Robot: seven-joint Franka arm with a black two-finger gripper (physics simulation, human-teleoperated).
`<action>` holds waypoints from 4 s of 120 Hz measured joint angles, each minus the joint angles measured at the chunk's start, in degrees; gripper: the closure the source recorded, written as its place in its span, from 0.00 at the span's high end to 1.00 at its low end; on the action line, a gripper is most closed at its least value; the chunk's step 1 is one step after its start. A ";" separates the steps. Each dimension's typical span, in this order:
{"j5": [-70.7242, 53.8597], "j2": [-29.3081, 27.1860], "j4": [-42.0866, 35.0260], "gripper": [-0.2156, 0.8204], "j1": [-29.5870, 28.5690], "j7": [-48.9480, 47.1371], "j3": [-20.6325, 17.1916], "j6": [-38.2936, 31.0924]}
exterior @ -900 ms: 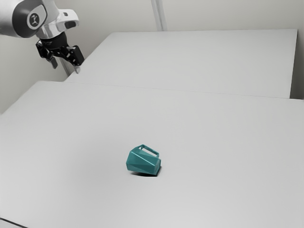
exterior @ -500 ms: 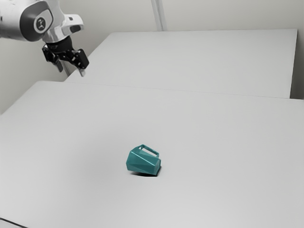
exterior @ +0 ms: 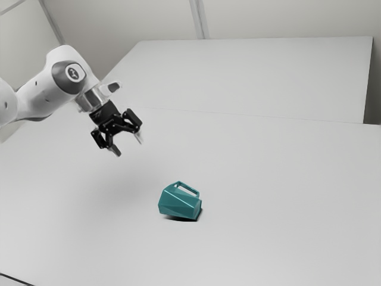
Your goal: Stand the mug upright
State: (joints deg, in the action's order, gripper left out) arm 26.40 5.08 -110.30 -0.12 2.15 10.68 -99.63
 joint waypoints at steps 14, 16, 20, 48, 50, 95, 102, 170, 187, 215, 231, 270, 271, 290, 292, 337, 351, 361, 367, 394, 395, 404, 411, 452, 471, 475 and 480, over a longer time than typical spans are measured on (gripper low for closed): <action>3.29 1.73 -2.73 0.79 0.60 0.12 0.03 0.22; 3.77 1.99 -3.02 0.79 0.65 0.14 0.03 0.25; 4.62 2.81 -3.38 0.79 0.69 0.18 0.03 0.41; 11.18 8.23 -4.40 0.79 0.67 0.46 0.03 2.06; 11.62 8.57 -4.43 0.79 0.68 0.48 0.01 2.15; 21.25 13.57 -4.47 0.79 0.91 0.78 -1.24 3.33; 22.74 14.24 -4.42 0.79 0.97 0.81 -1.76 3.36; 22.63 18.11 -0.20 0.15 1.26 1.47 -4.88 2.28; 22.20 18.04 0.97 0.08 1.35 1.27 -6.01 2.09; 20.45 15.73 1.45 0.04 2.47 -0.13 -6.28 1.89; 15.37 10.77 1.08 0.04 3.60 -1.50 -6.31 1.09; -7.63 2.82 0.34 0.03 4.70 -4.11 -8.23 -5.10; -8.19 2.74 0.34 0.03 4.69 -4.15 -8.24 -5.30; -17.94 0.97 -1.65 0.03 4.58 -4.57 -8.31 -9.71; -18.77 0.87 -1.98 0.03 4.57 -4.55 -8.31 -10.23; -29.57 -0.48 -7.35 0.03 4.59 -2.78 -8.31 -20.91; -30.12 -0.22 -8.88 0.03 4.61 -2.30 -8.31 -22.68; -30.28 0.30 -9.40 0.03 4.61 -2.02 -8.31 -23.57; -30.31 0.60 -9.60 0.03 4.58 -1.87 -8.31 -23.95; -30.13 2.51 -9.94 0.03 4.51 -1.38 -8.31 -25.09; -30.12 2.58 -9.94 0.03 4.51 -1.37 -8.31 -25.14; -30.08 3.07 -9.95 0.03 4.50 -1.27 -8.31 -25.58; -30.03 3.16 -9.96 0.05 4.51 -1.18 -8.30 -25.76; -29.28 -1.44 -9.85 0.62 4.47 -0.53 -8.50 -25.21; -27.80 -5.44 -8.51 0.71 3.95 -0.30 -10.44 -24.28; -27.30 -5.74 -7.57 0.72 4.26 -0.25 -10.48 -24.12; -26.90 -5.94 -6.28 0.74 4.69 -0.18 -10.50 -23.79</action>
State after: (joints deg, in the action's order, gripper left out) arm -0.50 -0.86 -116.57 4.57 1.97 0.19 -123.43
